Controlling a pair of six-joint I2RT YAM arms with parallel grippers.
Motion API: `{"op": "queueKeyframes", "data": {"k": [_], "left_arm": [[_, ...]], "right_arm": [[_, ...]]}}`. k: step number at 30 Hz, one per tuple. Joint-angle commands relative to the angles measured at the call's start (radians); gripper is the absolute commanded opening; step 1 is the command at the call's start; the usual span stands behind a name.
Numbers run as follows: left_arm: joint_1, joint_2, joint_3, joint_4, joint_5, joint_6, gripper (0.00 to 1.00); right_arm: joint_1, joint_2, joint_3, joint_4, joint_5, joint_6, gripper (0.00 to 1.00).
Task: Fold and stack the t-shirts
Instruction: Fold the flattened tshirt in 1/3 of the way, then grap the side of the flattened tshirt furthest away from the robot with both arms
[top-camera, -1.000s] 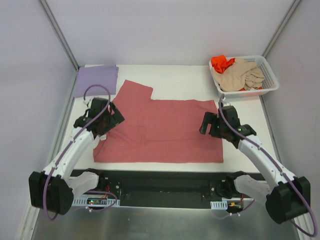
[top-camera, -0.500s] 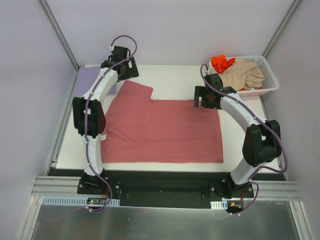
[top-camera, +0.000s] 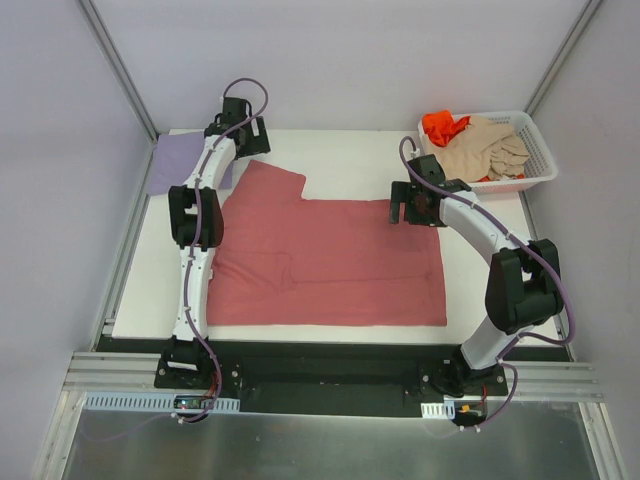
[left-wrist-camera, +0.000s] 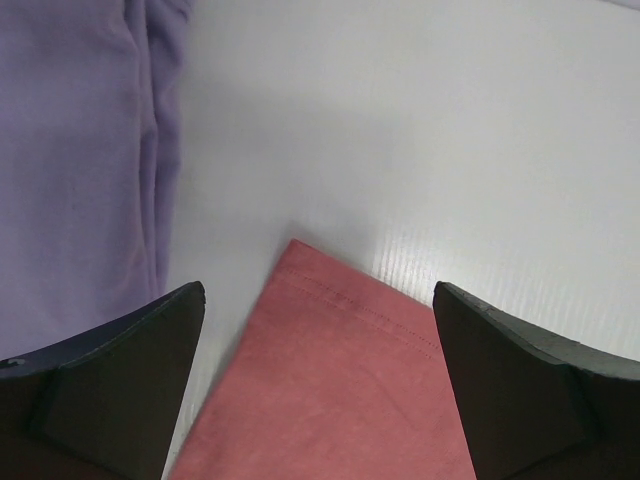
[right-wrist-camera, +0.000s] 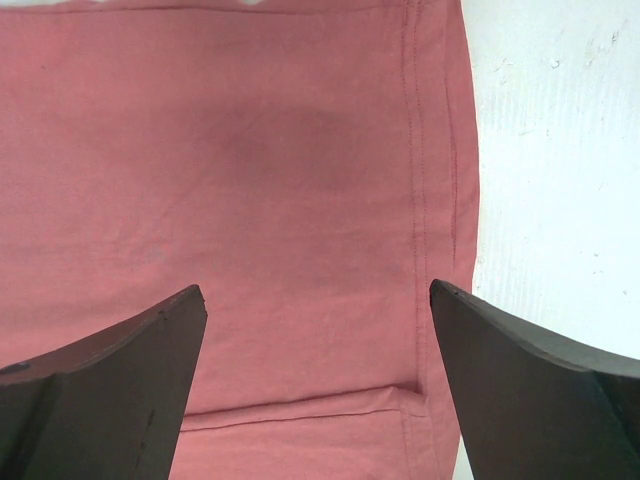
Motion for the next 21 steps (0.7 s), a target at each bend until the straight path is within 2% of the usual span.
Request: {"op": "queueKeyframes", "data": {"k": [1,5,13,17,21], "left_arm": [[-0.010,-0.005,-0.027,0.045,0.049,0.011,0.95],[-0.008,0.001,-0.039,0.035,0.045,0.023,0.90],[-0.007,0.022,-0.015,0.016,0.053,0.042,0.86],[-0.007,0.031,-0.006,-0.001,0.083,0.029,0.77],[-0.005,0.055,0.031,-0.068,0.067,-0.010,0.76]], "right_arm": [[-0.003,-0.033,0.005,-0.006,0.010,0.010,0.96],[-0.003,-0.035,0.001,-0.011,0.015,0.004,0.96],[-0.004,-0.029,-0.018,-0.011,0.024,-0.010,0.96],[-0.006,-0.025,-0.025,-0.023,0.046,-0.016,0.96],[-0.006,-0.038,-0.038,-0.018,0.058,-0.016,0.96]]}}
